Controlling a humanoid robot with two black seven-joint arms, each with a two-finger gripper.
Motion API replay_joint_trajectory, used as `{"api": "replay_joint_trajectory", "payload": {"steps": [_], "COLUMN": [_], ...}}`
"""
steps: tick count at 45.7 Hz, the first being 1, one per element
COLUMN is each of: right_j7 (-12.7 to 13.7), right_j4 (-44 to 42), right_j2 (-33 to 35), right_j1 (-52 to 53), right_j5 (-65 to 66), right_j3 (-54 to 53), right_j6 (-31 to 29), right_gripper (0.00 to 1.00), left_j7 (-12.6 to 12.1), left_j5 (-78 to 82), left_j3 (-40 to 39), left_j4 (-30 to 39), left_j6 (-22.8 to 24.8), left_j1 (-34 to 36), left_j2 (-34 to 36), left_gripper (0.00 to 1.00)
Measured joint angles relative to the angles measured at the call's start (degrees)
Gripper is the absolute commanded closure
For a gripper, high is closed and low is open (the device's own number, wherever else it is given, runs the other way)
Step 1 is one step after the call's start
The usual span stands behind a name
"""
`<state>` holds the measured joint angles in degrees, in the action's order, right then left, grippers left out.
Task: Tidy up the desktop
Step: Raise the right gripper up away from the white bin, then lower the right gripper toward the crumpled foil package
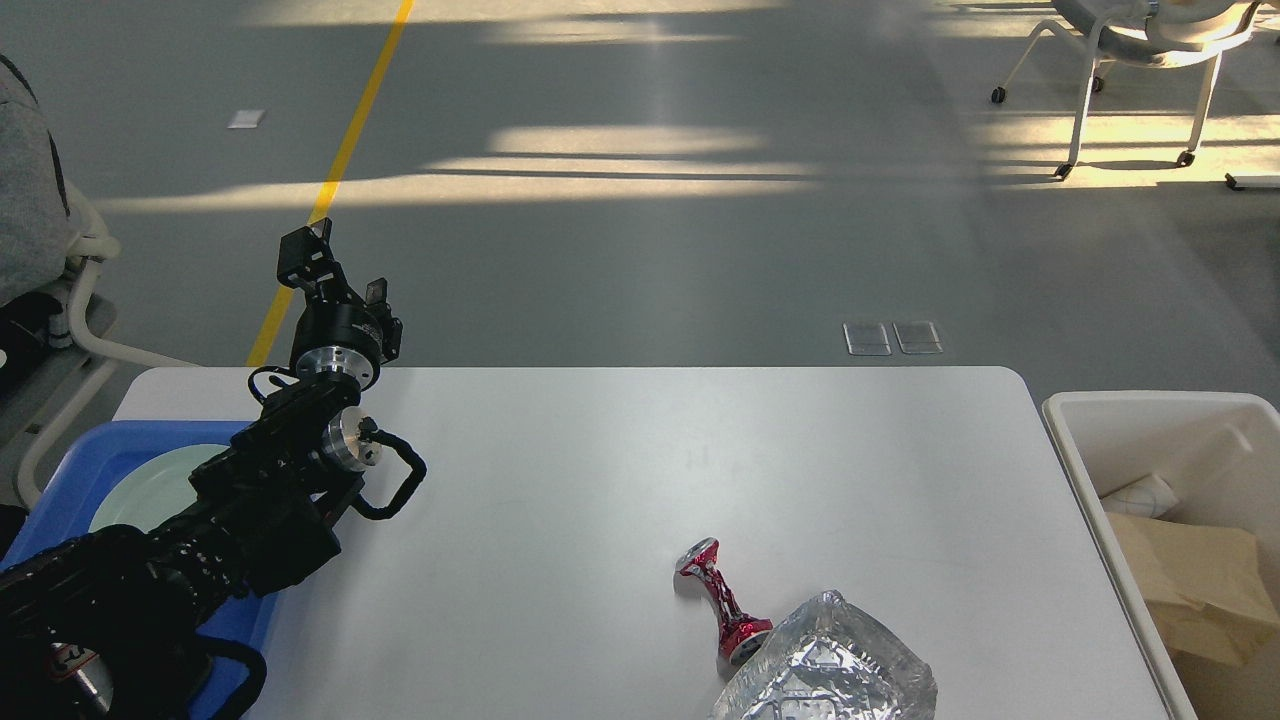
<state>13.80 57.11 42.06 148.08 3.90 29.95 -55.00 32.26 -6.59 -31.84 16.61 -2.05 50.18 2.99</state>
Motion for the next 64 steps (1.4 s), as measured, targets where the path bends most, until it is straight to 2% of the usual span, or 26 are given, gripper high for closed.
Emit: {"api": "replay_joint_trajectory", "payload": {"steps": [24,38,44,51,64], "right_j7": [-0.11,-0.23,-0.34,-0.41,-0.56], "right_j4": [-0.14,-0.09,0.79,2.55,4.16], "right_j2": [0.93,-1.15,-1.66,-3.05,-8.53], "right_j1": [-31.10,-49.43,-53.75,-57.50,-62.52], "right_j5": [7.92,10.08,10.23,10.24,10.25], "right_j3": [2.00,1.98,1.94,1.72,1.35], "right_j6": [0.00,0.00,0.18,3.46,6.73], "right_gripper": [0.10,0.13,0.12,0.11,0.11], "left_j7": [0.00,0.00,0.00,0.00,0.00], "left_j5": [0.00,0.00,0.00,0.00,0.00], "left_j3": [0.00,0.00,0.00,0.00,0.00], "left_j4": [0.00,0.00,0.00,0.00,0.00], "left_j6": [0.00,0.00,-0.02,-0.04,0.02], "left_j1": [0.00,0.00,0.00,0.00,0.00], "left_j2": [0.00,0.00,0.00,0.00,0.00], "left_gripper": [0.04,0.04,0.04,0.04,0.04]}}
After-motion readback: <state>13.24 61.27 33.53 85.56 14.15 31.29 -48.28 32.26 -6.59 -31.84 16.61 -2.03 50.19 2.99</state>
